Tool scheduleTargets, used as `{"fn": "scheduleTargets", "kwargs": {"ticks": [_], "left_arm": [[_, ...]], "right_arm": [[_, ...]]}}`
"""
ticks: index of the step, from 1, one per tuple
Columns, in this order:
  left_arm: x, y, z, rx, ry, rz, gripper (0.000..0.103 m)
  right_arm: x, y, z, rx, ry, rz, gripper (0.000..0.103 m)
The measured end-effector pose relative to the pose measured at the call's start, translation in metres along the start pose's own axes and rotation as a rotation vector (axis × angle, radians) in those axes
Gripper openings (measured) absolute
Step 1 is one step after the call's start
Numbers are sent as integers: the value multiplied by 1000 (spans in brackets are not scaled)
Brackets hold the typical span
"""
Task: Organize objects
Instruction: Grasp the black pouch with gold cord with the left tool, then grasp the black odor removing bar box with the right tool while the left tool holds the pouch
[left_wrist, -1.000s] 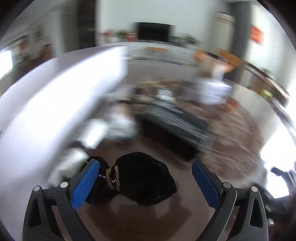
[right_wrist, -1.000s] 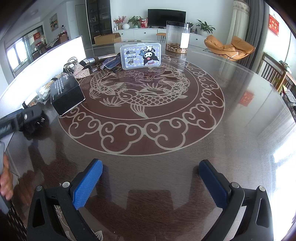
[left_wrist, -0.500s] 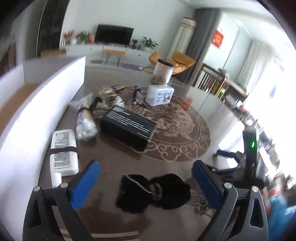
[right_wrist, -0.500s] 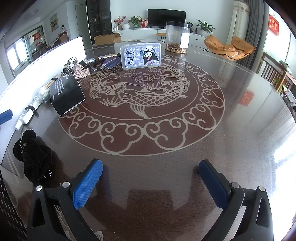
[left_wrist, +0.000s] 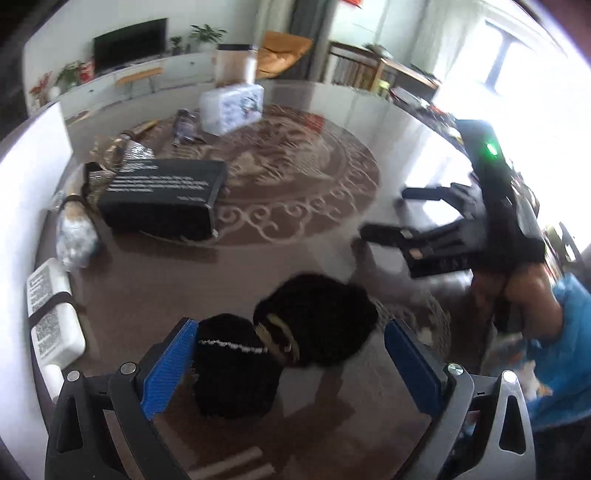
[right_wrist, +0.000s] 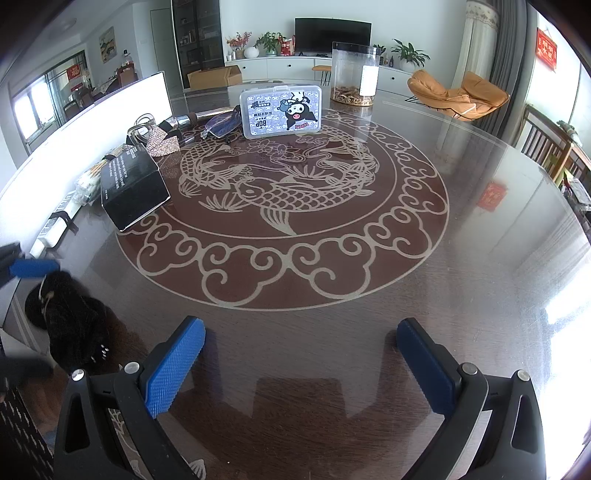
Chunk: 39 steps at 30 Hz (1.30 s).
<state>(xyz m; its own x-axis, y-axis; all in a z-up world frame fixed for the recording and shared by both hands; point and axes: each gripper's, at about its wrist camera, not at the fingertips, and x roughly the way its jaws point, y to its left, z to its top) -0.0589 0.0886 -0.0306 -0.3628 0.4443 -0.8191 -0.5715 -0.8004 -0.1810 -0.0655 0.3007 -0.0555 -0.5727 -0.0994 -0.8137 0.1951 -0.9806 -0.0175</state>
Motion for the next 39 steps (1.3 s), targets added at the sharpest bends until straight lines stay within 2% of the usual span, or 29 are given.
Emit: {"fn": "scheduleTargets", "kwargs": {"ticks": [3, 4, 7, 10, 12, 13, 14, 15, 16, 18, 19, 22, 24, 27, 30, 31, 33, 36, 37, 38, 39], "left_arm": [[-7, -10, -7, 92, 75, -86, 102], [-8, -10, -11, 110, 86, -83, 102], [1, -10, -5, 113, 84, 7, 102], [7, -10, 2, 75, 55, 32, 102], [11, -17, 3, 93, 55, 53, 101], [15, -21, 4, 102, 62, 76, 99], [19, -21, 5, 100, 66, 99, 86], [21, -20, 5, 83, 71, 120, 71], [21, -17, 5, 52, 50, 157, 69], [14, -6, 2, -25, 17, 187, 51], [10, 3, -1, -90, -5, 213, 48], [2, 23, -8, -205, -39, 331, 48], [-5, 36, -13, -281, -58, 371, 48], [-8, 47, -16, -336, -78, 387, 48], [-5, 43, -15, -319, -78, 419, 49], [-4, 41, -15, -313, -78, 427, 50], [-6, 40, -17, -321, -82, 423, 50], [-10, 46, -17, -341, -88, 428, 50], [-10, 46, -18, -344, -90, 426, 50], [-11, 46, -18, -343, -90, 427, 50], [-11, 46, -18, -341, -90, 429, 50]], "right_arm": [[0, 0, 0, 0, 0, 0, 103], [0, 0, 0, 0, 0, 0, 103], [0, 0, 0, 0, 0, 0, 103], [0, 0, 0, 0, 0, 0, 103], [0, 0, 0, 0, 0, 0, 103], [0, 0, 0, 0, 0, 0, 103], [0, 0, 0, 0, 0, 0, 103], [0, 0, 0, 0, 0, 0, 103], [0, 0, 0, 0, 0, 0, 103], [0, 0, 0, 0, 0, 0, 103], [0, 0, 0, 0, 0, 0, 103], [0, 0, 0, 0, 0, 0, 103], [1, 1, 2, -4, 2, 20, 103], [2, 15, 31, -37, 16, 142, 103], [0, 54, 83, -154, -21, 233, 103], [5, 66, 98, -192, -10, 259, 103], [27, 100, 128, -282, 60, 306, 103], [59, 138, 145, -386, 170, 338, 102], [67, 148, 147, -416, 191, 336, 94], [71, 156, 146, -442, 200, 338, 74], [73, 164, 144, -470, 203, 326, 64]]}}
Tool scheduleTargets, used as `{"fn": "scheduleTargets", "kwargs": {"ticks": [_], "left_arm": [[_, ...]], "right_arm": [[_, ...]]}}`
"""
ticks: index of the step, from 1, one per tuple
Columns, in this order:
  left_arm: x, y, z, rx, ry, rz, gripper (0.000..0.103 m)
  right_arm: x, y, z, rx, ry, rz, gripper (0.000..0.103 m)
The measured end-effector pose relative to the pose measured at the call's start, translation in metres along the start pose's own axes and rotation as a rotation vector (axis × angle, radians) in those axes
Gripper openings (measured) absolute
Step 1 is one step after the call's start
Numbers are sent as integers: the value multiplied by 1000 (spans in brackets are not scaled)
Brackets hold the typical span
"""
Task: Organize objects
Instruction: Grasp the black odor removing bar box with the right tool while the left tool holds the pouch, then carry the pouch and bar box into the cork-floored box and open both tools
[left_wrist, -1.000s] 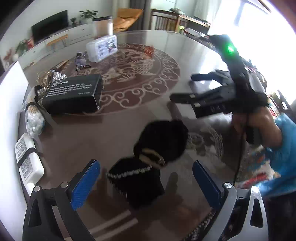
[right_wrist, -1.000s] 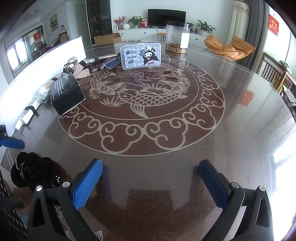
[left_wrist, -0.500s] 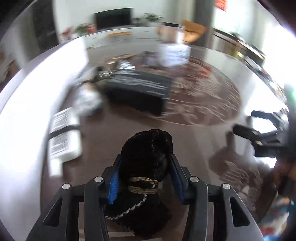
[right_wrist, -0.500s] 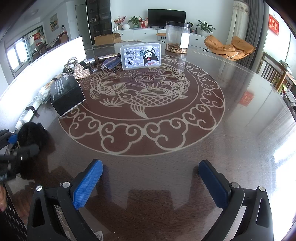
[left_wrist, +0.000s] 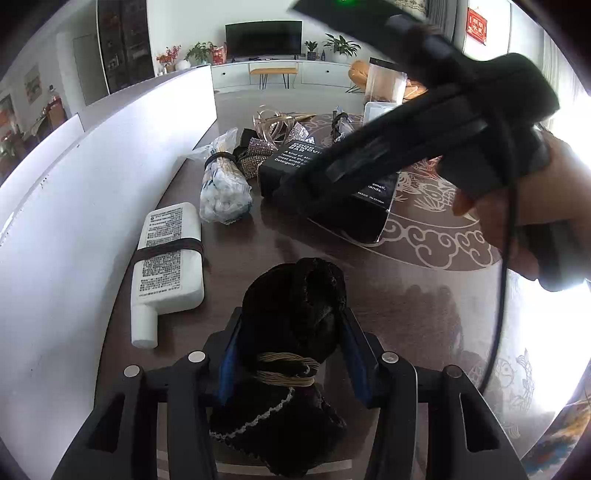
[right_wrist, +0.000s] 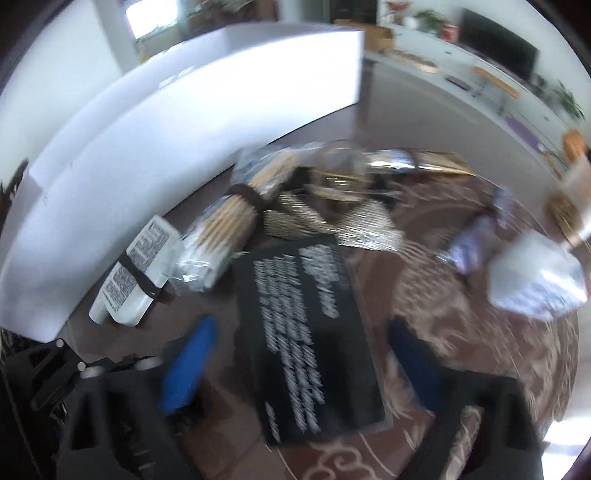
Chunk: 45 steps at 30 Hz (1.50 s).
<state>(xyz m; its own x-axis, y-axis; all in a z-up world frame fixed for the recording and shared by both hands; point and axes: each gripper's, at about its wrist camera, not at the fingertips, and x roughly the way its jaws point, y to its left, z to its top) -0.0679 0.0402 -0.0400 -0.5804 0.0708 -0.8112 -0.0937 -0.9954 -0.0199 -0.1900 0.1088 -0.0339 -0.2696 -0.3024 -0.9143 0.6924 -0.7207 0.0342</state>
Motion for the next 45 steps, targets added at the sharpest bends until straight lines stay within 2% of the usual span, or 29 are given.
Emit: {"fn": "scheduleTargets", "kwargs": {"ticks": [1, 5, 10, 11, 14, 15, 16, 17, 19, 22, 24, 42, 45], "left_arm": [[0, 0, 0, 1, -1, 1, 50], [-1, 0, -1, -15, -1, -15, 50], [-5, 3, -5, -29, 0, -30, 51], [-4, 2, -4, -27, 1, -33, 55], [0, -6, -5, -3, 22, -7, 86], [4, -8, -4, 14, 31, 17, 88], [7, -7, -2, 26, 31, 28, 90], [8, -8, -1, 32, 34, 24, 94], [11, -5, 1, 24, 42, 22, 101], [13, -1, 1, 9, 50, 24, 103], [12, 1, -1, 9, 48, 24, 103], [11, 0, -1, 0, 37, 30, 103], [12, 0, 0, 2, 44, 30, 103]], "right_arm": [[1, 3, -1, -15, 5, -23, 60], [-9, 2, -25, 33, -16, -58, 59], [-43, -19, -106, 205, -51, -149, 60], [-49, -21, -123, 235, -68, -163, 60], [-75, -9, -174, 299, -142, -215, 60], [-81, -3, -184, 311, -168, -229, 61], [-85, 0, -192, 323, -189, -238, 68], [-86, 2, -196, 332, -201, -247, 81], [-83, -4, -196, 352, -204, -253, 97], [-81, -1, -190, 356, -203, -256, 103], [-75, -10, -191, 357, -204, -255, 103], [-82, -6, -194, 354, -204, -254, 103], [-71, -13, -188, 328, -155, -226, 103]]}}
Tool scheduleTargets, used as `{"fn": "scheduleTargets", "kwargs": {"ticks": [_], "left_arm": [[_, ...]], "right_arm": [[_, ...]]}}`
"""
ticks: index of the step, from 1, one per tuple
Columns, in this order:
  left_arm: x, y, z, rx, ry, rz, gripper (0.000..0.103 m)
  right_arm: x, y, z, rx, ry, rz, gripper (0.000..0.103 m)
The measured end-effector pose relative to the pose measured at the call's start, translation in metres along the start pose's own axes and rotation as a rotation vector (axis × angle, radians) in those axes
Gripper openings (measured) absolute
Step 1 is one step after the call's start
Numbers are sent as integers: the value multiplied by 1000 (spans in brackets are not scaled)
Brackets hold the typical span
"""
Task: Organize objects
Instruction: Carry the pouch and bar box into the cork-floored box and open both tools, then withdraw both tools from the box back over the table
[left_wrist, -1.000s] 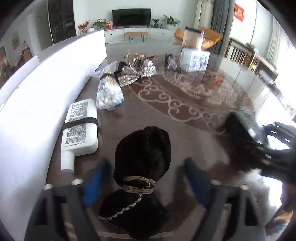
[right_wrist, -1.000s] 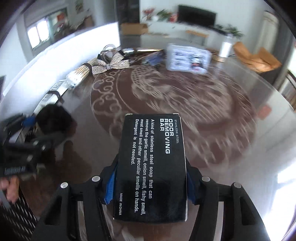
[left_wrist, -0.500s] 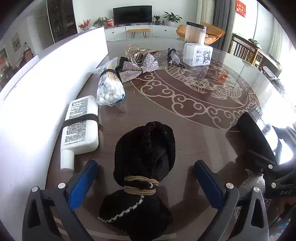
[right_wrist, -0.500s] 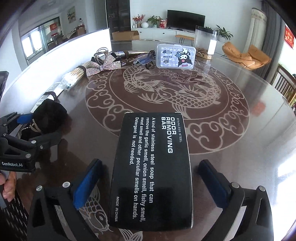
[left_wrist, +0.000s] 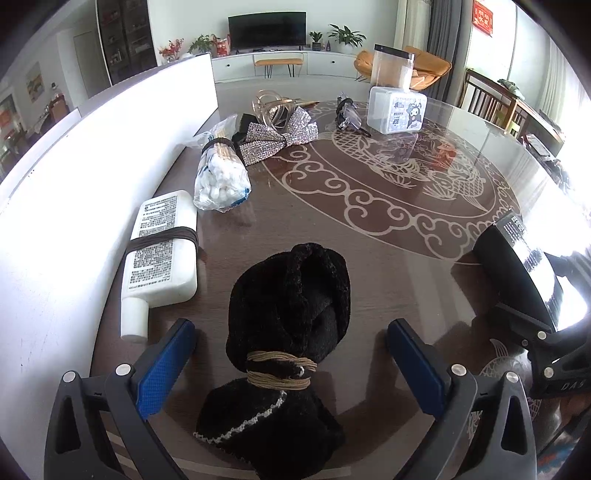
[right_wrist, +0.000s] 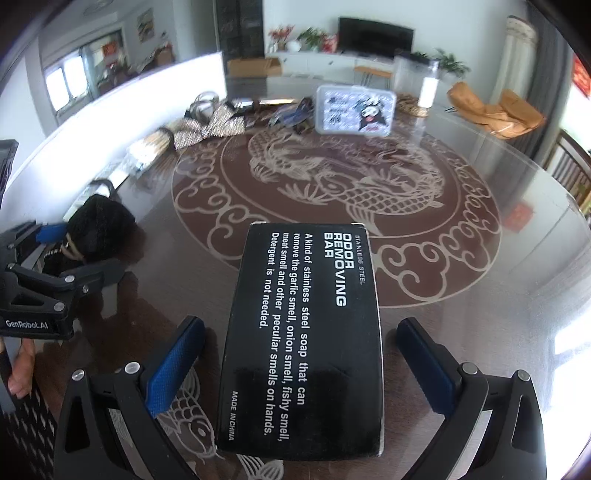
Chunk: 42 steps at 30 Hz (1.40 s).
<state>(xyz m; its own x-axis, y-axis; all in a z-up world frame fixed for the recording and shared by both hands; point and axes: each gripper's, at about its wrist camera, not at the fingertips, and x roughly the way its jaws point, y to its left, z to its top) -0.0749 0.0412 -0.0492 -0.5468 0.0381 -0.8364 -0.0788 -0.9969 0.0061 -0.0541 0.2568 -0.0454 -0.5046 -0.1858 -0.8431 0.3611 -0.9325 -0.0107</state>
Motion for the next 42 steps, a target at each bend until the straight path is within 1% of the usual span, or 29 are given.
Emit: {"fn": "scheduleTargets", "kwargs": {"ticks": [1, 2, 3, 4, 5, 6, 8, 10, 11, 13, 14, 15, 17, 20, 21, 22, 23, 24, 26, 27, 29, 31, 32, 33, 34, 36, 38, 40, 42], "left_arm": [[0, -1, 0, 3, 4, 2, 103], [-2, -2, 0, 15, -5, -9, 87], [-6, -4, 1, 28, -25, -18, 54], [-9, -7, 1, 43, -40, -24, 40], [-11, -9, 0, 54, -43, -48, 31], [-11, -10, 0, 63, -45, -60, 30], [-20, -13, 0, 77, -84, -82, 30], [-36, -8, 1, 51, -150, -124, 30], [-46, -2, 1, 8, -175, -153, 30], [-62, 17, 0, -111, -208, -217, 30], [-72, 28, -2, -175, -224, -238, 30], [-81, 38, -3, -216, -239, -247, 30], [-105, 67, 1, -275, -292, -234, 30], [-142, 120, 15, -358, -372, -188, 30], [-150, 139, 19, -388, -389, -168, 30], [-159, 163, 24, -426, -409, -134, 30], [-164, 179, 26, -446, -415, -104, 30], [-167, 194, 27, -462, -413, -68, 30], [-166, 224, 27, -493, -395, -2, 30], [-162, 234, 25, -503, -375, 20, 30], [-148, 252, 22, -517, -316, 69, 32], [-132, 266, 17, -540, -240, 130, 46], [-123, 272, 14, -558, -198, 150, 67], [-116, 277, 10, -575, -172, 164, 83], [-112, 280, 4, -591, -159, 175, 84], [-111, 280, -7, -606, -170, 166, 84], [-114, 273, -15, -601, -190, 155, 85], [-117, 260, -19, -585, -206, 157, 85], [-125, 241, -22, -557, -236, 133, 85]], "right_arm": [[0, -1, 2, -6, 24, 10, 102], [-1, -4, 6, 7, 30, 21, 81], [-6, -8, 6, 24, 6, 18, 63], [-8, -10, 8, 29, -2, 25, 59], [-8, -11, 10, 36, 13, 23, 59], [-9, -13, 11, 47, 20, 28, 59], [-12, -11, 10, 61, 27, 35, 58], [-21, -9, 8, 73, 4, 47, 58], [-27, -7, 6, 78, -10, 52, 58], [-38, -2, 8, 92, -38, 63, 58], [-43, 1, 11, 96, -51, 74, 58], [-52, 7, 19, 95, -75, 91, 58], [-65, 21, 36, 78, -120, 122, 58], [-87, 59, 78, 23, -208, 207, 58], [-95, 80, 98, -7, -241, 249, 58], [-99, 95, 111, -30, -263, 278, 58], [-103, 112, 125, -52, -284, 307, 58], [-107, 135, 143, -79, -304, 349, 58], [-108, 170, 166, -123, -321, 403, 59], [-106, 195, 178, -160, -329, 419, 59], [-98, 229, 193, -214, -323, 433, 59], [-80, 264, 206, -253, -288, 464, 60], [-69, 280, 210, -269, -257, 484, 63], [-58, 291, 214, -275, -225, 493, 65], [-51, 296, 215, -274, -205, 491, 69], [-48, 296, 211, -263, -206, 495, 70], [-50, 286, 203, -253, -238, 479, 89], [-53, 262, 186, -238, -281, 420, 93], [-49, 226, 167, -217, -296, 352, 94]]}}
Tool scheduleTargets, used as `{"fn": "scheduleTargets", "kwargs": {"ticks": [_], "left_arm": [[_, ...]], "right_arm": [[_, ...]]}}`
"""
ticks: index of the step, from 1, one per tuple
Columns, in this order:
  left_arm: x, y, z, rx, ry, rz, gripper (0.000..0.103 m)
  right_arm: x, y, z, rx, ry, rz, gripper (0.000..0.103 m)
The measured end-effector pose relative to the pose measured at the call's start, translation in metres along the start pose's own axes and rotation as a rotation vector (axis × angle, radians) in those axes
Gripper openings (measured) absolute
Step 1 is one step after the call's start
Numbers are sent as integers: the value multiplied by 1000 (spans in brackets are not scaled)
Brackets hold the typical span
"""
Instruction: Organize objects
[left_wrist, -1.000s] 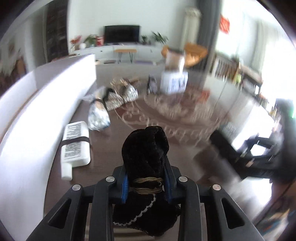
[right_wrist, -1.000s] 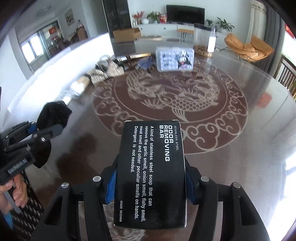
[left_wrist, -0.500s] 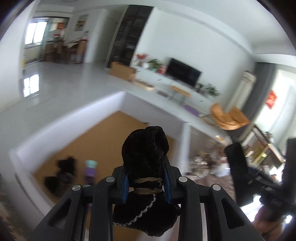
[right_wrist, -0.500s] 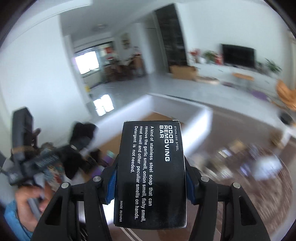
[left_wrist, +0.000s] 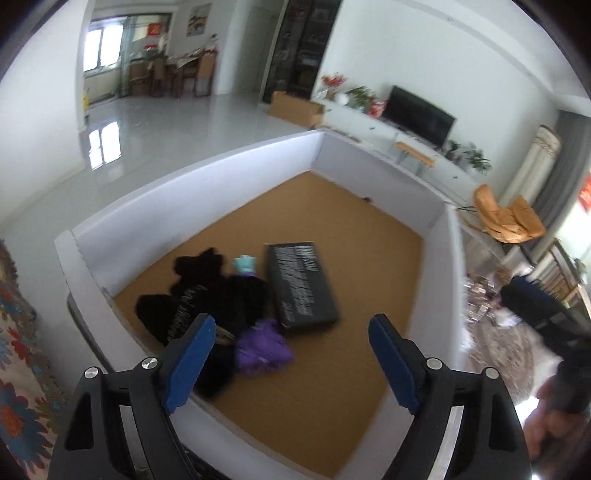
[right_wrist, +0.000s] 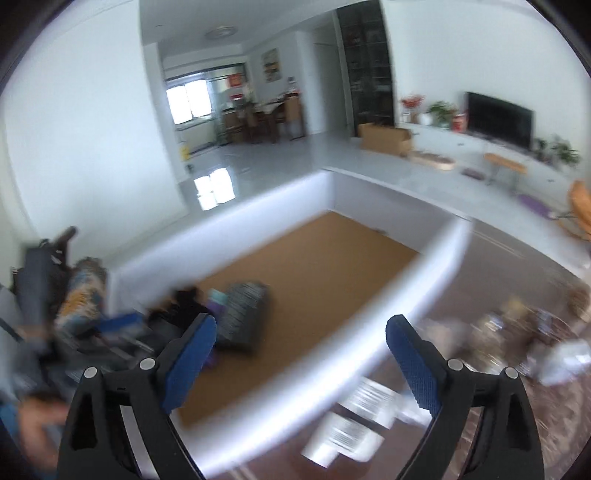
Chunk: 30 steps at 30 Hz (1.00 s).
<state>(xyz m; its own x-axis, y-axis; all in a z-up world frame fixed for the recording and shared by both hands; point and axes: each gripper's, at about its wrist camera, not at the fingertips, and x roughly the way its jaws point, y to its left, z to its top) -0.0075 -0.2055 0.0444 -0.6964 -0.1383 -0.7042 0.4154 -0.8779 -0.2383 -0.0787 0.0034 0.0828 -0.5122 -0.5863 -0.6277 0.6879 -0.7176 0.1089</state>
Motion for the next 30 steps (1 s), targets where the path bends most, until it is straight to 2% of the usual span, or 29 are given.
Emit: {"fn": "scheduleTargets", "kwargs": {"ticks": [3, 5, 7, 8, 9, 11, 13, 16, 17, 19, 23, 25, 30], "left_arm": [[-20, -36, -14, 73, -29, -75, 85], [-34, -72, -26, 163, -39, -140, 85], [-40, -112, -42, 259, -27, -199, 92], [-41, -136, -53, 315, -13, -217, 100], [-39, -153, -65, 363, -3, -220, 103], [-26, -194, -92, 489, 25, -177, 103], [-6, -222, -115, 590, 65, -80, 103], [24, -250, -137, 670, 92, 61, 103], [34, -254, -139, 675, 91, 111, 103], [46, -257, -136, 661, 87, 162, 103], [66, -253, -116, 565, 88, 210, 103], [75, -244, -104, 481, 91, 236, 103], [99, -230, -93, 370, 167, 246, 103]], "right_arm": [[-18, -54, -51, 38, 31, -132, 94], [-29, -86, -87, 72, 75, -217, 94], [-43, -121, -127, 117, 133, -299, 94], [-51, -137, -142, 138, 154, -326, 94], [-64, -155, -163, 166, 174, -358, 94], [-80, -171, -185, 192, 183, -395, 94], [-94, -186, -203, 205, 173, -434, 94], [-111, -194, -216, 236, 123, -453, 94], [-117, -190, -213, 242, 104, -459, 96], [-122, -190, -212, 253, 88, -478, 101], [-115, -192, -211, 269, 135, -458, 101], [-113, -191, -213, 264, 152, -436, 101], [-112, -190, -214, 257, 151, -427, 101]]}}
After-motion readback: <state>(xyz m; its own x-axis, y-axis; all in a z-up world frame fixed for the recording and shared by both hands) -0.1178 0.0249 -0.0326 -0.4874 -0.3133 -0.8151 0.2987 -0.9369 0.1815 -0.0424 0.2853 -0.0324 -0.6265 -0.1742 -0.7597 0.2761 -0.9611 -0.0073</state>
